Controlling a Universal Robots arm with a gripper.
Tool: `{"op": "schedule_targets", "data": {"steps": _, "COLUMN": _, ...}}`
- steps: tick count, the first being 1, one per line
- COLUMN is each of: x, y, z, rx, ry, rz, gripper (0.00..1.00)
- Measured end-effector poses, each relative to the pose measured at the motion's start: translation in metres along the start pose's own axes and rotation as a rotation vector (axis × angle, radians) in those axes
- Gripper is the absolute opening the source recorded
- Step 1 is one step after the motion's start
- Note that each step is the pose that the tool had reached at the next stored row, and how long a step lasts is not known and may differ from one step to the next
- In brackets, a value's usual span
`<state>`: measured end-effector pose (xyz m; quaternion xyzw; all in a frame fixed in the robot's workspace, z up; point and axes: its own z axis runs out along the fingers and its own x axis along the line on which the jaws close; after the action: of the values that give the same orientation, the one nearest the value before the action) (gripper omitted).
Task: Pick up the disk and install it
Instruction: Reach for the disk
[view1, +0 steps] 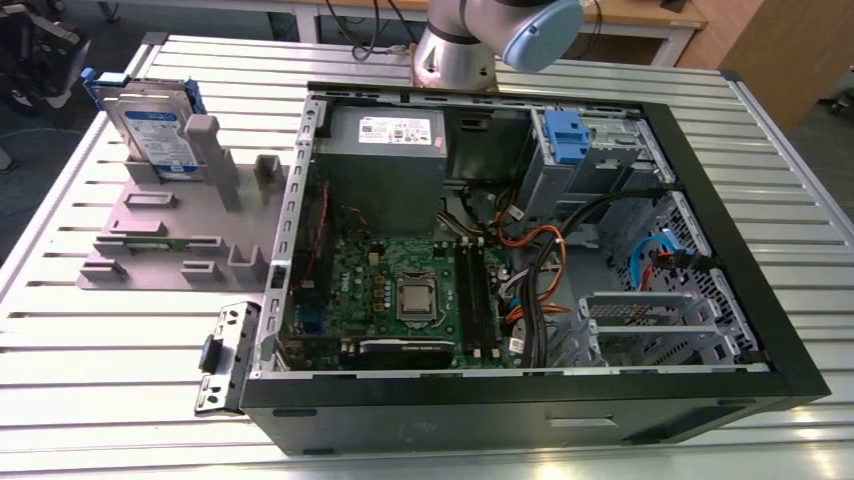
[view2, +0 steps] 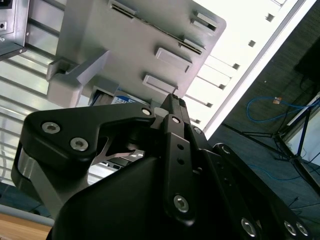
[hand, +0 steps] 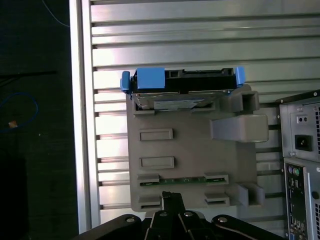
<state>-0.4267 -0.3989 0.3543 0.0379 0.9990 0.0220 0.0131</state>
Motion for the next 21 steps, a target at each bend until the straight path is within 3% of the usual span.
{"op": "schedule_targets", "data": {"steps": 16, "x": 0.0040, "y": 0.0000, "z": 0.0003, "rx": -0.0001, "ry": -0.0001, "rz": 0.000, "gripper": 0.10}}
{"op": "schedule_targets", "data": {"steps": 21, "x": -0.0024, "y": 0.0022, "z": 0.0015, "rx": 0.0001, "ry": 0.0003, "rz": 0.000, "gripper": 0.10}}
